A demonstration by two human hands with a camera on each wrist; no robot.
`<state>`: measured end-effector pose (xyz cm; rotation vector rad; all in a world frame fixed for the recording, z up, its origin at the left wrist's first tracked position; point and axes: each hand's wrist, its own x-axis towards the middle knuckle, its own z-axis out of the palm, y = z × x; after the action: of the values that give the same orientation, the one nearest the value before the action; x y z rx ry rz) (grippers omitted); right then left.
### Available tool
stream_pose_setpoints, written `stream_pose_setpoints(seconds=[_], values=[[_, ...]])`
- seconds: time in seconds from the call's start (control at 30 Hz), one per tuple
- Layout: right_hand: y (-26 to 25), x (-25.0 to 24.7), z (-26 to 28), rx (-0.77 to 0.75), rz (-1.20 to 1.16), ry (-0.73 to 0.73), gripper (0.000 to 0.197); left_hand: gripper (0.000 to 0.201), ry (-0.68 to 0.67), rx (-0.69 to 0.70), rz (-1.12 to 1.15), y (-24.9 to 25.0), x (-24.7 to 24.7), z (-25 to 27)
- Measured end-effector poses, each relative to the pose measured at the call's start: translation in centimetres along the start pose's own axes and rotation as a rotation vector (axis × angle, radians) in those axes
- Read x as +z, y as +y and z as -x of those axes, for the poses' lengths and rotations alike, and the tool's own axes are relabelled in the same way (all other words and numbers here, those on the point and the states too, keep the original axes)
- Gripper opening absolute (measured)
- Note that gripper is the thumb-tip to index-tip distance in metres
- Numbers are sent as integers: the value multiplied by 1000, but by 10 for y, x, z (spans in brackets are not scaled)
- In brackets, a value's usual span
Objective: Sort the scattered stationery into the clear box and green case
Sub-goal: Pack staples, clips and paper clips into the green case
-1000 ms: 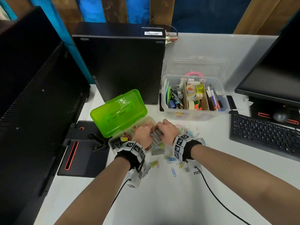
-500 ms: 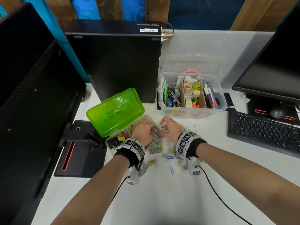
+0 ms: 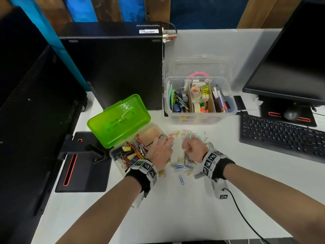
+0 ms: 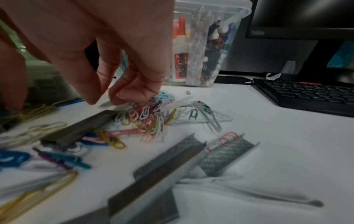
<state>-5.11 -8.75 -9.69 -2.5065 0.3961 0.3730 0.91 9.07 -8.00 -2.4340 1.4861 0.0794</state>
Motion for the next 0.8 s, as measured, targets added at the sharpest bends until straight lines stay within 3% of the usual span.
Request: stream_pose_setpoints(seconds=[0.07,0.4,0.63,0.8], values=[[0,-2,5,21,35,1,9,37,-6,0,9,-1,2,2],[-19,2,16,182,246,-89,26,43,-55,-12,13,1,1,7],[-14,-3,14,213,143,-143,29,36,7,-25,63,4,5,11],[-1,-11,12,246,-151,-79,38,35,26,-68,226,1,1,11]])
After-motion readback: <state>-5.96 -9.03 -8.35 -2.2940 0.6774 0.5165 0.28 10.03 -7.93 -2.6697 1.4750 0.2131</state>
